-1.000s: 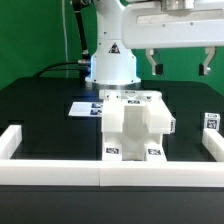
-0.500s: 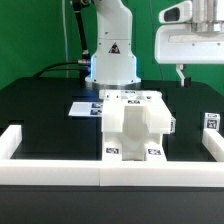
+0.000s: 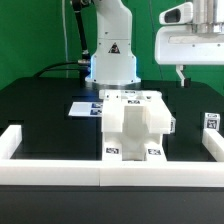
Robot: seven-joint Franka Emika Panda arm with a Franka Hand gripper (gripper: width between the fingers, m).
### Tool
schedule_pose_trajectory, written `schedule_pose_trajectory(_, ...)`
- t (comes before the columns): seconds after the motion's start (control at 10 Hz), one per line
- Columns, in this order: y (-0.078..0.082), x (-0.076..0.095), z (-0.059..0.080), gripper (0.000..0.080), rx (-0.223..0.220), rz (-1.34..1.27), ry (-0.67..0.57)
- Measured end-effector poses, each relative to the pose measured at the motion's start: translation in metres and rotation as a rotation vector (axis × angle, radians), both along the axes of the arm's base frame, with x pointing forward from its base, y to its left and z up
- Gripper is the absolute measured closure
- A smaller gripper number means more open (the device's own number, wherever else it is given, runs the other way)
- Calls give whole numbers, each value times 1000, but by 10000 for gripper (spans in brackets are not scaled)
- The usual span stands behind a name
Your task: Assemble chair
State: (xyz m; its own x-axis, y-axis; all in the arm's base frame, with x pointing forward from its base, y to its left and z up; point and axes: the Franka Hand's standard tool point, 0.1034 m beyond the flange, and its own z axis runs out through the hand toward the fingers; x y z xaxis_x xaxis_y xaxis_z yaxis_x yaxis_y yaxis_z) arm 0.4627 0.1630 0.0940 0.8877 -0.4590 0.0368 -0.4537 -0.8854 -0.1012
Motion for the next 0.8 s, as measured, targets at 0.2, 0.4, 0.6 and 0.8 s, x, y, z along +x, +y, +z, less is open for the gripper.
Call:
schedule_pose_trajectory(0.2, 11, -11, -15, 150, -10, 112, -35)
schedule_pose_trajectory(0.4, 16, -16, -33, 150, -24, 158, -63)
schedule_pose_trajectory(0.6, 15, -14, -30, 150, -22, 155, -58)
schedule_pose_trajectory(0.8, 17, -17, -33, 150, -23, 152, -60)
